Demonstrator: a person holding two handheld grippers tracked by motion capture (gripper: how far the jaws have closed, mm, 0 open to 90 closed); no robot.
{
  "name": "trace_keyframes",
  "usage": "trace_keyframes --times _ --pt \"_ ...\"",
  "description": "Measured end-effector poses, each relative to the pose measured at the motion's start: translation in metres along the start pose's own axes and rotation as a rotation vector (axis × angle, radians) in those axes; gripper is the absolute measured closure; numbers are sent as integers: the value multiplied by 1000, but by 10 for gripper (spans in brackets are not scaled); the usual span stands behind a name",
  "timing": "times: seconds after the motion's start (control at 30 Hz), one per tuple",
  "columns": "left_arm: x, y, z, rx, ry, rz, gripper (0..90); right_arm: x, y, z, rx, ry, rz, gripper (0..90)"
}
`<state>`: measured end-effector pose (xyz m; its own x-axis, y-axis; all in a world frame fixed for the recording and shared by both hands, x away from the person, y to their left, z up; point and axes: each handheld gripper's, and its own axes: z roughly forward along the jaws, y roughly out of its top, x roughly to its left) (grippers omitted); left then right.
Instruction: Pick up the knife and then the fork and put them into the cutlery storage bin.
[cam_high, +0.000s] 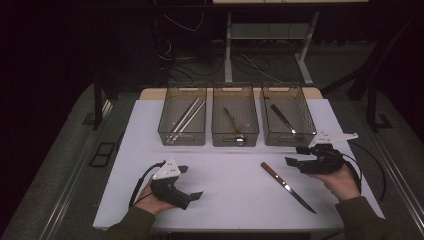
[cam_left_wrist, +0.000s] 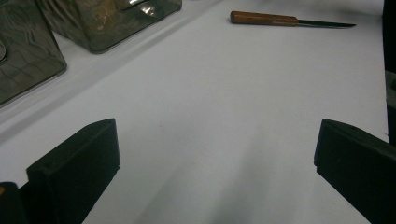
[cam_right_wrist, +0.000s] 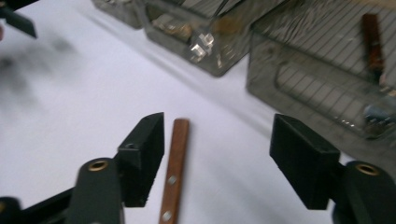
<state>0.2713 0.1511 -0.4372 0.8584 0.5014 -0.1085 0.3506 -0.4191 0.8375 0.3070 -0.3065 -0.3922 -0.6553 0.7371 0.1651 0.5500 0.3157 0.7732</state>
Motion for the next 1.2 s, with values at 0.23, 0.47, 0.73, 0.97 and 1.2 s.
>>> trace_keyframes --times 0.23,0.47,0.73,0.97,1.2 --pt "0 0 0 -3 0 0 0 9 -14 2 41 18 1 446" --pt "-1 0 0 -3 0 -1 0 19 -23 6 92 23 -7 512" --pt "-1 0 1 0 1 2 0 28 -31 17 186 7 -22 592" --pt "-1 0 1 4 0 4 0 28 -36 25 240 -5 -31 633" --pt "-1 0 1 6 0 5 0 29 -38 32 275 -5 -31 668"
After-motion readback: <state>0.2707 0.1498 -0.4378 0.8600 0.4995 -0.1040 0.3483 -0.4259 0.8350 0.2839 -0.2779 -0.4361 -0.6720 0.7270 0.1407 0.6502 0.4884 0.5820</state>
